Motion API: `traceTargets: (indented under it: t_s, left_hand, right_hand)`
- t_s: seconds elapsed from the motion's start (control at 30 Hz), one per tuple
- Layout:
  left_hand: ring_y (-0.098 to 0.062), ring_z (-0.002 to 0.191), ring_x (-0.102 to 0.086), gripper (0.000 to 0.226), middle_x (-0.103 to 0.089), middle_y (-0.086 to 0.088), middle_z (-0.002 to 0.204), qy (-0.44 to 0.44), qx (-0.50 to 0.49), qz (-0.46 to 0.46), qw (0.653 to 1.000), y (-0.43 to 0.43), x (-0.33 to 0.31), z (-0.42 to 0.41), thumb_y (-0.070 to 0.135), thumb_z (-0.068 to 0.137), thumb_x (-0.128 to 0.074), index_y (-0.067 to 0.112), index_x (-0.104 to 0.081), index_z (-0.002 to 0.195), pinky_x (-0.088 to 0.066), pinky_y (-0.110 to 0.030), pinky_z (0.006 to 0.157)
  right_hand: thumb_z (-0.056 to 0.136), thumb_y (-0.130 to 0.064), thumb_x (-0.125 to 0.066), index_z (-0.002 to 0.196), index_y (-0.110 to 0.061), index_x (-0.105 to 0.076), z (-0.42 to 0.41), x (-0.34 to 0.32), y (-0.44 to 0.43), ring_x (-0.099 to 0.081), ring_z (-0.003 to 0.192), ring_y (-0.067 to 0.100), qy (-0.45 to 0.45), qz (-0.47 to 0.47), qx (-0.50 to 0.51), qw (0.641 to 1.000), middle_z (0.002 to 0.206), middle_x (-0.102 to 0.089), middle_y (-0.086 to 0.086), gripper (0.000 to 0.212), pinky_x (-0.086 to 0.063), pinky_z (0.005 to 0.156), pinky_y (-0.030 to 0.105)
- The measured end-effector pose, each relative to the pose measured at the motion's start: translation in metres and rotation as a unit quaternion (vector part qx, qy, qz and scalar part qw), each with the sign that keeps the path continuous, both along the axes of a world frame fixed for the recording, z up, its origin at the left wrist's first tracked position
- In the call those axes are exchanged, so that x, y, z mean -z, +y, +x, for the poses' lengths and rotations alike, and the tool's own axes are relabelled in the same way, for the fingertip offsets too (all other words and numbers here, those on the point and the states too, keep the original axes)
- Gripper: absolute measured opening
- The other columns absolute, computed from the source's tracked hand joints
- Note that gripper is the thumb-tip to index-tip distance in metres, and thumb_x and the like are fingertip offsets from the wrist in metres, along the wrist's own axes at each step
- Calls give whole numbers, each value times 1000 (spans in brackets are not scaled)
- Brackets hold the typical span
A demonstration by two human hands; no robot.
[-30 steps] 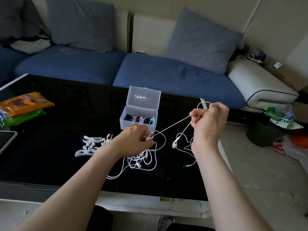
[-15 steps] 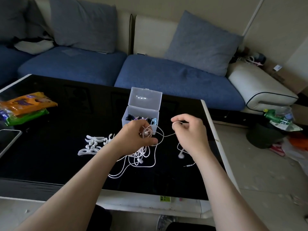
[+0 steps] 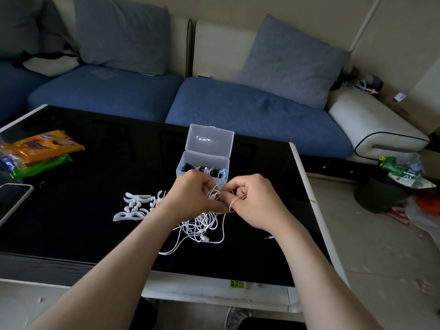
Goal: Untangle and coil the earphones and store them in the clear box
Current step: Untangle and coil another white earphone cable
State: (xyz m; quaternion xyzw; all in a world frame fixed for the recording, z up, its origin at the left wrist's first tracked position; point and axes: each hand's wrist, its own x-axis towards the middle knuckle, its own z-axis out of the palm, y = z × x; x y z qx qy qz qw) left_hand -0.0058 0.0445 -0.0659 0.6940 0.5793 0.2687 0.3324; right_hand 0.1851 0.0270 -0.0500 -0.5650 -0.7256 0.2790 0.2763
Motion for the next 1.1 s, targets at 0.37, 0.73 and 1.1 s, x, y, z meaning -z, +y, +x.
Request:
traceTargets:
  t_s: [0.37, 0.73, 1.1]
  left_hand:
    - [-6, 74, -75, 20, -80, 5, 82, -105, 23, -80, 991, 0, -2, -6, 30, 103, -68, 14, -79, 98, -50, -15, 63]
    - [-3, 59, -69, 35, -80, -5, 84, -97, -40, -64, 992, 2, 0, -3, 52, 103, -61, 18, -71, 102, -45, -15, 53]
    - [-17, 68, -75, 34, -67, 4, 117, -26, 46, -175, 983, 1, 0, -7, 5, 101, -45, 19, -69, 119, -60, -31, 65]
  right_hand:
    - [93, -27, -81, 84, -23, -81, 12, 6, 8, -48, 44, 7, -17, 38, 48, 998, 45, -53, -9, 10, -39, 50, 17]
    - [93, -22, -81, 84, -24, -77, 8, 4, 6, -59, 42, 9, 1, 33, 23, 999, 48, -55, 1, 10, -40, 50, 16]
    - [108, -24, -59, 100, -25, -56, 4, 9, 10, -51, 52, 12, 23, 96, 42, 994, 63, -60, -4, 8, -35, 52, 24]
